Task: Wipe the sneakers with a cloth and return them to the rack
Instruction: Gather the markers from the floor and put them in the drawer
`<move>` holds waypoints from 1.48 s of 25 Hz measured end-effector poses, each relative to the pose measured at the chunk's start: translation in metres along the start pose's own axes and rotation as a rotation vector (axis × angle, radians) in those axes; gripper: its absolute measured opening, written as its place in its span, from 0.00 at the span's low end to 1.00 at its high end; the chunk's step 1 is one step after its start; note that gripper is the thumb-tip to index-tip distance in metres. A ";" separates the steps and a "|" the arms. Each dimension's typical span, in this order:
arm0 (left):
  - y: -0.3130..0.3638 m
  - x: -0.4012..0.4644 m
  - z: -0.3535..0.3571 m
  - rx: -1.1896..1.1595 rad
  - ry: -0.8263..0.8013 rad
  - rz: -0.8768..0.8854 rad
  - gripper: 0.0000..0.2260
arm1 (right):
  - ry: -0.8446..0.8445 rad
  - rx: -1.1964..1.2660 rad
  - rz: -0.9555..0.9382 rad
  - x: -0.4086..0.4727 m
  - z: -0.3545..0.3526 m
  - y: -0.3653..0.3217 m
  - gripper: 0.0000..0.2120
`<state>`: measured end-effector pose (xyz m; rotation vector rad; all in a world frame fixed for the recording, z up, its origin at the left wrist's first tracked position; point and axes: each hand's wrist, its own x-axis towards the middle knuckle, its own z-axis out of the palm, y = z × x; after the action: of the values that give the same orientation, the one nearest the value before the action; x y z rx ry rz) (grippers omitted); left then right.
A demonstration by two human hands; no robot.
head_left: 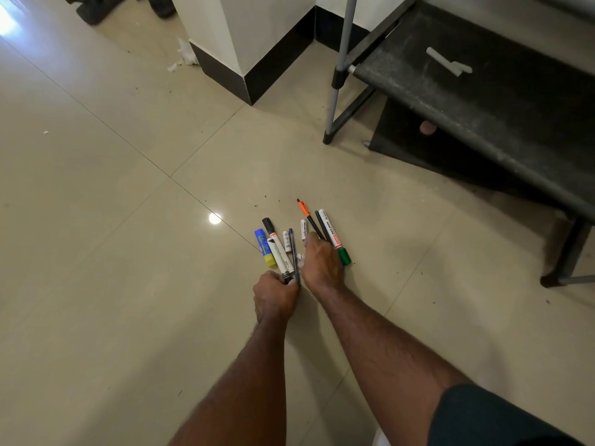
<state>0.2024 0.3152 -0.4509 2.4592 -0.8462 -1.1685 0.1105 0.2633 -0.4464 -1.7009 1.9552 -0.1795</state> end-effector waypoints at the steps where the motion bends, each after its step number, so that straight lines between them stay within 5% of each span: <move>1: -0.001 0.001 0.000 0.006 -0.001 0.000 0.09 | -0.022 -0.008 0.035 0.001 0.000 0.000 0.14; 8: 0.008 -0.010 -0.006 0.032 -0.002 0.071 0.06 | -0.090 -0.211 -0.055 -0.004 -0.013 0.005 0.08; 14: 0.074 -0.016 -0.042 0.229 -0.118 0.393 0.05 | -0.160 0.340 0.234 0.008 -0.086 0.018 0.10; 19: 0.186 -0.088 -0.072 0.316 -0.245 0.669 0.03 | 0.042 0.497 0.258 -0.018 -0.252 0.043 0.11; 28: 0.286 -0.372 -0.075 0.340 -0.483 1.151 0.07 | 0.502 0.557 0.306 -0.259 -0.495 0.145 0.09; 37: 0.188 -0.634 0.047 0.661 -0.934 1.438 0.04 | 0.632 0.568 0.599 -0.553 -0.513 0.335 0.06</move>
<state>-0.2220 0.5589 -0.0041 0.6777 -2.8165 -1.3292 -0.3938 0.7300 0.0106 -0.6885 2.4336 -1.0272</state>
